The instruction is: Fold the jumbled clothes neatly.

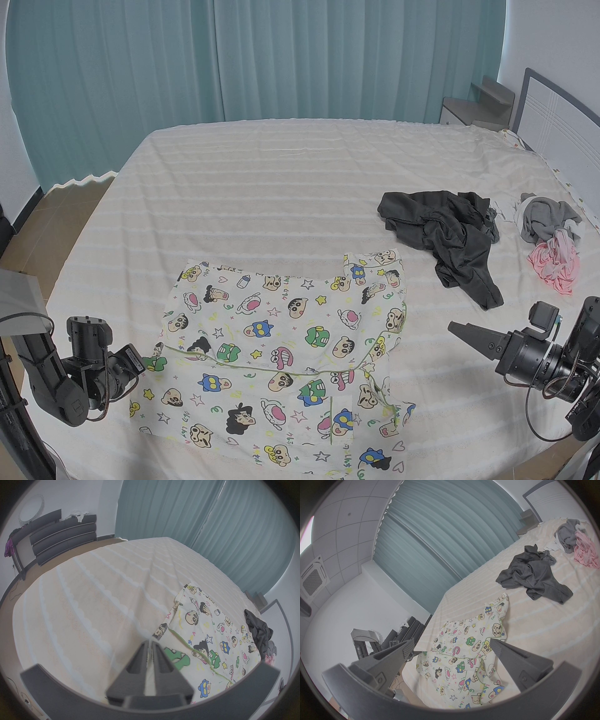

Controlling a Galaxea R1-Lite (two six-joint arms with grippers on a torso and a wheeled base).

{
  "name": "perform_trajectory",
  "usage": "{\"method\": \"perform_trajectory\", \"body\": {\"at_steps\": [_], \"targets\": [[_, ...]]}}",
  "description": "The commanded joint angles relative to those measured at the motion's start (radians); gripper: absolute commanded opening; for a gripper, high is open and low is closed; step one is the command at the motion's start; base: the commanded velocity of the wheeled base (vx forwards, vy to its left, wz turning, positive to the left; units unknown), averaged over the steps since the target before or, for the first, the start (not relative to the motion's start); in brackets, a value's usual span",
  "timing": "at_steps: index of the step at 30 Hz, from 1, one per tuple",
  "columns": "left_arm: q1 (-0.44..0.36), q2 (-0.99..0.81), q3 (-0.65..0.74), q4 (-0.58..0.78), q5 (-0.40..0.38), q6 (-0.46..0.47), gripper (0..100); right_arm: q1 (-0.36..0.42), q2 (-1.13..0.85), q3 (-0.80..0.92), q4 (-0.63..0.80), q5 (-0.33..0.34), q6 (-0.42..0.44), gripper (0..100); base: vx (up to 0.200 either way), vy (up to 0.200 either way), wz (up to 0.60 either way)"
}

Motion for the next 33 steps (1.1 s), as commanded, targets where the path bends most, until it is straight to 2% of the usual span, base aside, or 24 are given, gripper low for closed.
{"method": "perform_trajectory", "body": {"at_steps": [1, 5, 10, 15, 18, 20, 23, 24, 28, 33], "targets": [[0.029, 0.033, -0.014, 0.000, -0.003, -0.001, 100, -0.013, 0.062, 0.018, 0.002, 0.002, 0.001, 100, 0.000, 0.000, 0.00], [0.054, 0.033, -0.014, -0.002, -0.009, 0.001, 100, -0.022, 0.154, 0.018, 0.001, 0.013, 0.007, 100, 0.000, 0.000, 0.00], [0.095, 0.016, -0.011, 0.000, -0.050, -0.004, 100, -0.022, 0.381, 0.016, -0.021, 0.010, -0.004, 100, 0.000, 0.000, 0.00], [0.049, -0.114, 0.051, 0.029, -0.150, -0.027, 100, -0.022, 0.430, 0.018, -0.071, 0.014, 0.007, 100, 0.000, 0.000, 0.00], [0.037, -0.148, 0.069, 0.103, -0.175, -0.007, 100, -0.020, 0.420, 0.018, -0.070, 0.014, 0.013, 100, 0.000, 0.000, 0.00], [0.049, -0.162, 0.071, 0.188, -0.214, 0.052, 100, -0.020, 0.420, 0.018, -0.070, 0.014, 0.012, 100, 0.000, 0.000, 0.00], [0.086, -0.197, 0.091, 0.284, -0.333, 0.142, 100, -0.019, 0.420, 0.018, -0.070, 0.014, 0.012, 100, 0.000, 0.000, 0.00], [0.104, -0.213, 0.100, 0.336, -0.376, 0.208, 100, -0.019, 0.420, 0.018, -0.070, 0.013, 0.012, 100, 0.000, 0.000, 0.00], [0.152, -0.213, 0.095, 0.449, -0.379, 0.383, 100, -0.013, 0.418, 0.018, -0.070, 0.013, 0.010, 100, 0.000, 0.000, 0.00], [0.172, -0.199, 0.084, 0.472, -0.372, 0.455, 100, -0.011, 0.410, 0.018, -0.070, 0.011, 0.010, 100, 0.000, 0.000, 0.00]]}}
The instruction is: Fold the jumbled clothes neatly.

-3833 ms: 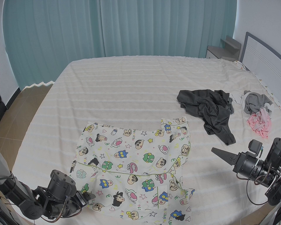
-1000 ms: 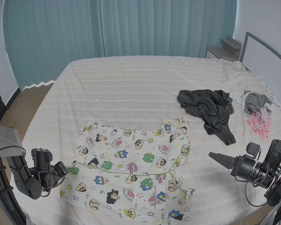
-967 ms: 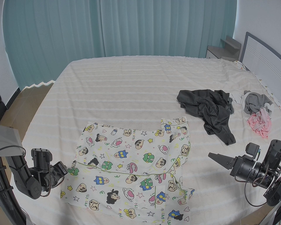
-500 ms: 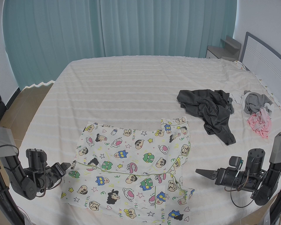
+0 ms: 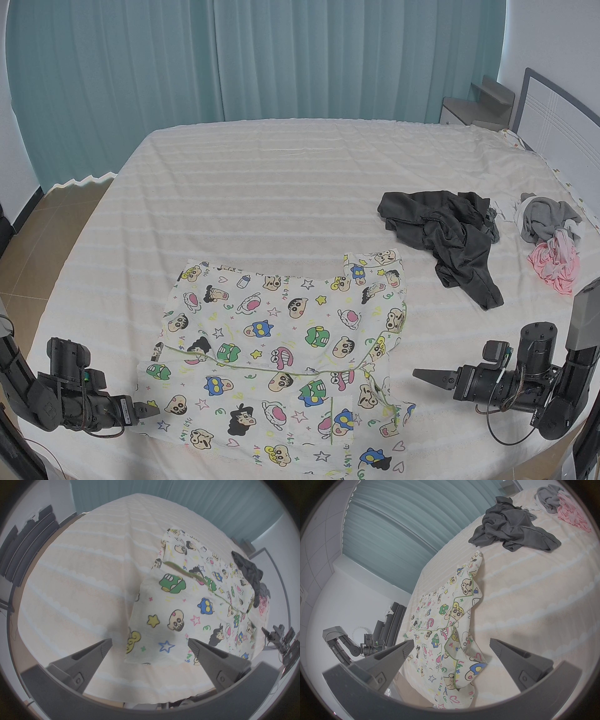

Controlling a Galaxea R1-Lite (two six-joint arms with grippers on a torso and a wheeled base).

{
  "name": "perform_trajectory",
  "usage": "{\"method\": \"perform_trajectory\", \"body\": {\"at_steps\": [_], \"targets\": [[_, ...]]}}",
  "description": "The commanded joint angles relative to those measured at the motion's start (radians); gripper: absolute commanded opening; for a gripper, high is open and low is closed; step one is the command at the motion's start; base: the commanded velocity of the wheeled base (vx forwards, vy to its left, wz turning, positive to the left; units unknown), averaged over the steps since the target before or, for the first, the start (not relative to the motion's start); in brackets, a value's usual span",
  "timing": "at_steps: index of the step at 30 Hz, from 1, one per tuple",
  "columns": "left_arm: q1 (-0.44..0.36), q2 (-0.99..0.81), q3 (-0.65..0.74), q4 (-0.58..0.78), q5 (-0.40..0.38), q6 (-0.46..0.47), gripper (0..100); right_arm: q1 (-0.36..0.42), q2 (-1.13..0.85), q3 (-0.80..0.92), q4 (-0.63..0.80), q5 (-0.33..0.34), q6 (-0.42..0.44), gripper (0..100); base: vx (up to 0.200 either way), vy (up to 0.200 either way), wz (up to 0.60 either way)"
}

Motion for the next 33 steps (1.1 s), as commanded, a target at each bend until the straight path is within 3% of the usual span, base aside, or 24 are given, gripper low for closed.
{"method": "perform_trajectory", "body": {"at_steps": [1, 10, 20, 21, 33], "targets": [[0.040, -0.001, -0.013, 0.026, -0.002, 0.052, 100, 0.004, -0.011, 0.018, -0.013, -0.001, -0.001, 100, 0.000, 0.000, 0.00], [0.033, 0.137, -0.105, 0.021, 0.015, 0.064, 100, 0.004, -0.048, 0.018, -0.013, -0.002, 0.001, 100, 0.000, 0.000, 0.00], [-0.027, 0.228, -0.170, 0.013, 0.050, 0.030, 100, 0.004, -0.049, 0.018, -0.013, -0.002, -0.002, 100, 0.000, 0.000, 0.00], [-0.027, 0.228, -0.173, 0.013, 0.050, 0.020, 0, 0.004, -0.049, 0.018, -0.013, -0.002, -0.002, 100, 0.000, 0.000, 0.00], [-0.001, 0.231, -0.147, 0.029, 0.057, 0.017, 0, 0.003, -0.046, 0.018, -0.013, -0.002, -0.001, 100, 0.000, 0.000, 0.00]]}}
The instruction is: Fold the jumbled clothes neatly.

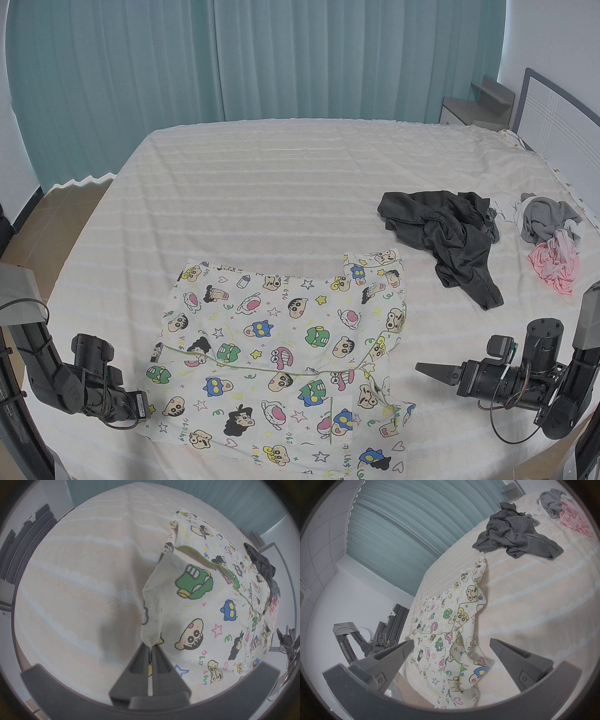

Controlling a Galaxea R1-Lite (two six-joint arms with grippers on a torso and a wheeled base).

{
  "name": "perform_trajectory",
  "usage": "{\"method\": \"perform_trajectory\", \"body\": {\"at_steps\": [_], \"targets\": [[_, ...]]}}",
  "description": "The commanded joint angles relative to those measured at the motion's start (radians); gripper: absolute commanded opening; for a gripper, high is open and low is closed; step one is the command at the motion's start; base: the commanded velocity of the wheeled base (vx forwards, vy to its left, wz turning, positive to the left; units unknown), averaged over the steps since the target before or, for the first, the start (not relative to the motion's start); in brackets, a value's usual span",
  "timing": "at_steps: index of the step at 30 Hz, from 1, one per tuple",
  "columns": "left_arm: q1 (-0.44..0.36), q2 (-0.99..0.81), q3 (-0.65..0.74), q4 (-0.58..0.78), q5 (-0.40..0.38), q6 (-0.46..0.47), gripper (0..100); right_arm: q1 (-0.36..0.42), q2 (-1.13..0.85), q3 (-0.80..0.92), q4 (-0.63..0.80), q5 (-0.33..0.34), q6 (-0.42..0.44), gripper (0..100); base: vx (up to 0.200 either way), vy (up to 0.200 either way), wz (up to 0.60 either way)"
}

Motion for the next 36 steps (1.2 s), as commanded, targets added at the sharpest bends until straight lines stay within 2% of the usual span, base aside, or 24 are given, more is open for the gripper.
{"method": "perform_trajectory", "body": {"at_steps": [1, 6, 9, 15, 17, 19, 28, 36], "targets": [[0.023, -0.002, 0.016, 0.006, 0.005, 0.006, 0, 0.000, 0.000, 0.018, -0.013, 0.000, 0.000, 100, 0.000, 0.000, 0.00], [0.058, -0.052, 0.019, 0.061, 0.010, 0.026, 0, 0.000, 0.002, 0.018, -0.013, 0.000, 0.000, 100, 0.000, 0.000, 0.00], [0.115, -0.115, 0.017, 0.162, 0.010, 0.114, 0, 0.000, 0.003, 0.018, -0.013, 0.000, 0.000, 100, 0.000, 0.000, 0.00], [0.206, -0.171, 0.014, 0.220, 0.010, 0.187, 0, 0.000, 0.015, 0.018, -0.013, 0.000, -0.001, 100, 0.000, 0.000, 0.00], [0.215, -0.172, 0.014, 0.225, 0.010, 0.197, 0, 0.000, 0.017, 0.018, -0.013, 0.000, -0.001, 100, 0.000, 0.000, 0.00], [0.268, -0.172, 0.016, 0.240, 0.010, 0.243, 0, 0.000, 0.037, 0.018, -0.013, 0.000, -0.001, 100, 0.000, 0.000, 0.00], [0.379, -0.161, 0.014, 0.240, 0.010, 0.316, 0, 0.008, 0.058, 0.018, -0.013, 0.005, -0.003, 100, 0.000, 0.000, 0.00], [0.449, -0.160, 0.006, 0.240, 0.008, 0.344, 0, 0.074, 0.176, -0.065, -0.015, -0.001, 0.000, 100, 0.000, 0.000, 0.00]]}}
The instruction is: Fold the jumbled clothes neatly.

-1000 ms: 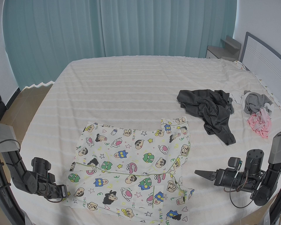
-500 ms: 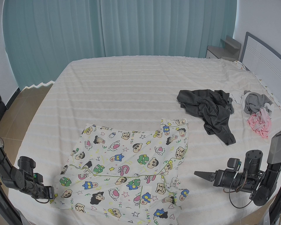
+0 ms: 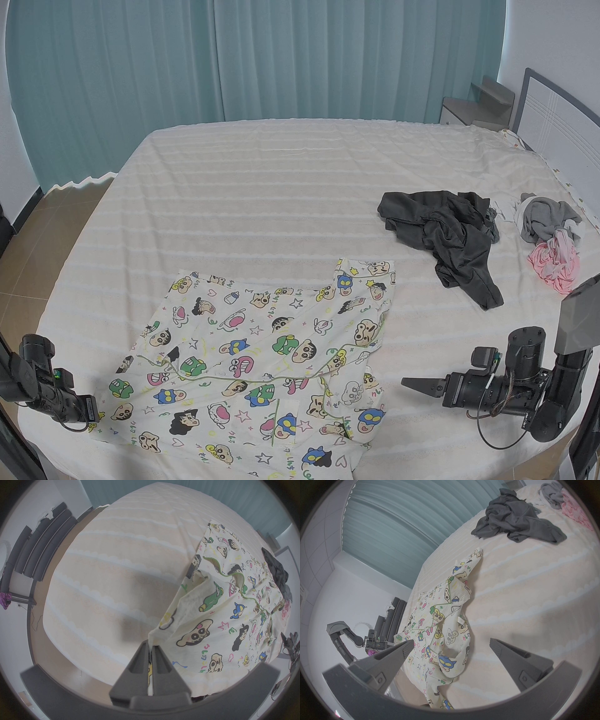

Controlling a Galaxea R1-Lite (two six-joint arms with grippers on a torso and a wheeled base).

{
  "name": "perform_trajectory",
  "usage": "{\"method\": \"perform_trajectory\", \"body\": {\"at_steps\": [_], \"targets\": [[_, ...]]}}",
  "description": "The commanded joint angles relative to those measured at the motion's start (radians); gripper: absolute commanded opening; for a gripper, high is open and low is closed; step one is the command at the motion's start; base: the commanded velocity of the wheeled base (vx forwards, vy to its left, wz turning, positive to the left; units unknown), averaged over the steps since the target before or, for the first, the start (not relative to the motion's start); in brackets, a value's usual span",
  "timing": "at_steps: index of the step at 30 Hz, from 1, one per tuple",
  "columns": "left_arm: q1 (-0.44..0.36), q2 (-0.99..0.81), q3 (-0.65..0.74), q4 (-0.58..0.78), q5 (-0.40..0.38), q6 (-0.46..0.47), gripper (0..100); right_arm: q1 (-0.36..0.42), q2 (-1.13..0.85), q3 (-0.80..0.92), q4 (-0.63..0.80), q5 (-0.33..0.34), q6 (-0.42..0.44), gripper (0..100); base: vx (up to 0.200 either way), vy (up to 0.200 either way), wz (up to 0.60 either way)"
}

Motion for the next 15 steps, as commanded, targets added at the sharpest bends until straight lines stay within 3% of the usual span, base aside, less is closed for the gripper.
{"method": "perform_trajectory", "body": {"at_steps": [1, 6, 8, 15], "targets": [[0.051, 0.002, -0.006, -0.001, -0.002, 0.014, 0, 0.034, 0.107, -0.078, -0.015, -0.004, 0.000, 100, 0.000, 0.000, 0.00], [0.099, 0.014, -0.012, -0.003, -0.004, 0.040, 0, 0.047, 0.138, -0.160, -0.013, -0.004, 0.000, 100, 0.000, 0.000, 0.00], [0.148, 0.025, -0.018, -0.003, -0.007, 0.071, 0, 0.067, 0.161, -0.262, 0.067, -0.004, 0.000, 100, 0.000, 0.000, 0.00], [0.188, 0.043, -0.030, -0.003, -0.008, 0.080, 0, 0.117, 0.167, -0.450, 0.310, -0.002, 0.004, 100, 0.000, 0.000, 0.00]]}}
